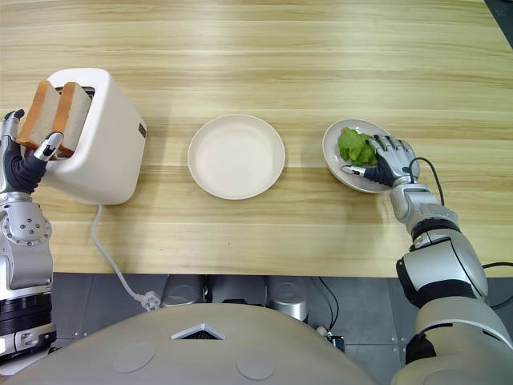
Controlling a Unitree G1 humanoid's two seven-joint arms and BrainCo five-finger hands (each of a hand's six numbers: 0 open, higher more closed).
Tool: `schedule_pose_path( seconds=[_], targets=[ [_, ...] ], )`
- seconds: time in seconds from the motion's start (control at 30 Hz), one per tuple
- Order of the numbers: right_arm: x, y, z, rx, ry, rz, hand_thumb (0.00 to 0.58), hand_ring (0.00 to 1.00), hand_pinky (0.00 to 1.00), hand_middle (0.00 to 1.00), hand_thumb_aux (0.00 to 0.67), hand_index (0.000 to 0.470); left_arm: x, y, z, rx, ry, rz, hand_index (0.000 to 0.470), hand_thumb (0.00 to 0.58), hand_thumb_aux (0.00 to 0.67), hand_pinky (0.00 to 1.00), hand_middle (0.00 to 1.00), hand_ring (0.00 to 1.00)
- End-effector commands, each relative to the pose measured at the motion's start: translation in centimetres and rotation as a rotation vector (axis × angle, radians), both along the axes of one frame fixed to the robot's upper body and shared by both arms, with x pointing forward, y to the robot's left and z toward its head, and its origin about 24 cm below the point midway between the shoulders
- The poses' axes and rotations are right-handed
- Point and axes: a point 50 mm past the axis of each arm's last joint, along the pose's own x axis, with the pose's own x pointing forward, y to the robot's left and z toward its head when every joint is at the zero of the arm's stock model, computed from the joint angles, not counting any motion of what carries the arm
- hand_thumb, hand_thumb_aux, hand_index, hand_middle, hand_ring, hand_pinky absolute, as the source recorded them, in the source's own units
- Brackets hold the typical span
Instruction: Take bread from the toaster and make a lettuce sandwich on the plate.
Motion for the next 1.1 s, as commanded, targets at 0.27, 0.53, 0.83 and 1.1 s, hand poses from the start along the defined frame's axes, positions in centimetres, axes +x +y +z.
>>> schedule_pose_path(
  seconds=[0.27,0.53,0.83,1.1],
  targets=[
    [-0.2,0.6,-0.7,0.030,0.024,0.016,0.000,0.00,0.00,0.00,0.000,0.000,0.1,0.4,0.5,-0.091,-0.121,0.020,0.460,0.580,0.670,0.00,0.00,0.00],
    [-0.2,0.9,-0.8,0.046,0.025,0.017,0.000,0.00,0.00,0.00,0.000,0.000,0.4,0.5,0.8,-0.200,-0.228,-0.005,0.460,0.580,0.670,0.00,0.00,0.00],
    [0.1,1.3,-0.6,0.063,0.006,0.031,0.000,0.00,0.00,0.00,0.000,0.000,0.4,0.3,-0.4,-0.209,-0.167,-0.025,0.460,0.580,0.670,0.00,0.00,0.00],
    [0.2,1.5,-0.6,0.078,0.000,0.037,0.000,0.00,0.00,0.00,0.000,0.000,0.6,-0.5,-2.3,-0.202,-0.033,-0.069,0.444,0.579,0.646,0.00,0.00,0.00]
  ],
)
